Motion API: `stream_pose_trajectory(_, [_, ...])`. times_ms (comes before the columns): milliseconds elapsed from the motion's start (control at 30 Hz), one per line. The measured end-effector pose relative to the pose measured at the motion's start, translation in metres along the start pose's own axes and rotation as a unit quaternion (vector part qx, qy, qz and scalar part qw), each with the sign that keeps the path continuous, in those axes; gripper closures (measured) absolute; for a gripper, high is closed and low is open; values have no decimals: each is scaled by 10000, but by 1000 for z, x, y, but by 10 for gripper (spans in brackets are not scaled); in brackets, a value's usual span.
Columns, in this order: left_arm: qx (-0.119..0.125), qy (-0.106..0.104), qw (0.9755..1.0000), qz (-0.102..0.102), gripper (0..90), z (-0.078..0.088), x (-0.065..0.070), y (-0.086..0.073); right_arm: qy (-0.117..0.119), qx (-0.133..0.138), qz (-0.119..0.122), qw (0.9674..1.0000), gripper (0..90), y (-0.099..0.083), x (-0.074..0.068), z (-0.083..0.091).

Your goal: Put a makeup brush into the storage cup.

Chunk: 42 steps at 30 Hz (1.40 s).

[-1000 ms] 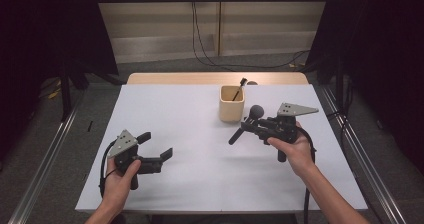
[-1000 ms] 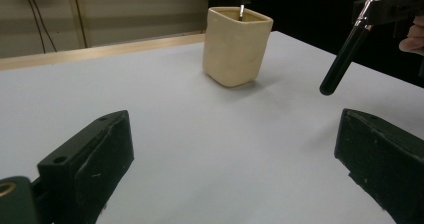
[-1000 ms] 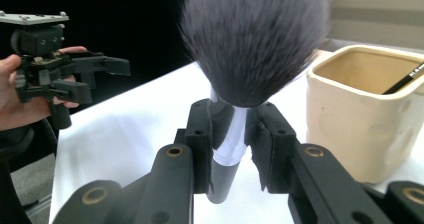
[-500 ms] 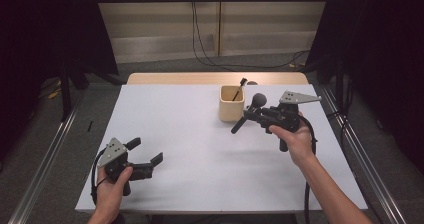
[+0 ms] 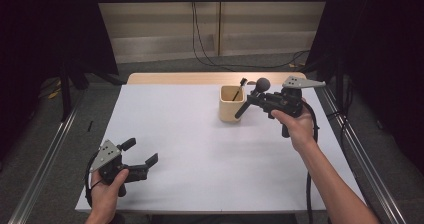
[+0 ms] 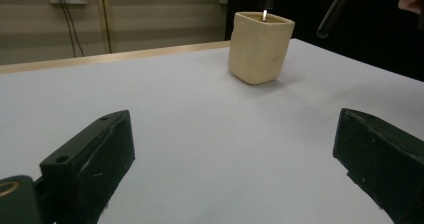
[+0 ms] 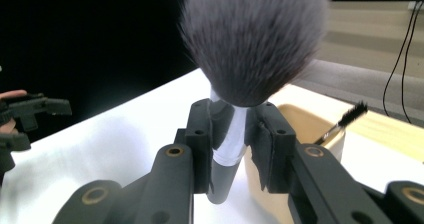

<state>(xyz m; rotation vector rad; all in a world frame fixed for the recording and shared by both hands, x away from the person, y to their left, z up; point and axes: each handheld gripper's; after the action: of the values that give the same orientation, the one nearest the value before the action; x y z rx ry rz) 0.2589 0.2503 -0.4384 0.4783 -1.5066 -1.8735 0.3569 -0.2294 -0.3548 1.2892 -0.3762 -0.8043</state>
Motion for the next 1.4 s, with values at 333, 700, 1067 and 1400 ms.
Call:
stream_pose_trajectory(333, [-54, 18, 9999, 90, 25, 1, -4, 0, -196, 204, 82, 9996, 716, 32, 10, -3])
stream_pose_trajectory(700, [-80, 157, 9998, 86, 23, 0, -8, 0, -403, 98, 35, 9991, 716, 38, 21, -26])
stream_pose_trajectory(1067, [-160, 159, 9997, -84, 25, 0, -5, 1, -546, -134, 75, 9984, 716, 31, 28, -48])
stream_pose_trajectory(1400, [-168, 174, 9994, -232, 27, 0, -3, 2, -631, -273, -11, 9976, 715, 24, 35, -54])
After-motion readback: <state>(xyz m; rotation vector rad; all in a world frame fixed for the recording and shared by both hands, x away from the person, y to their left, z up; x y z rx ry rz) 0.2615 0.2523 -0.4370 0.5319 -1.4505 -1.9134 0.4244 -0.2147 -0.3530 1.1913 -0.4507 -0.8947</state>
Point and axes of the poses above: each handheld gripper's, and its own axes: z roughly backward along the jaws, y roughly out of its top, x roughly to its right, and after that the axes turned 4 degrees about -y, right-handed
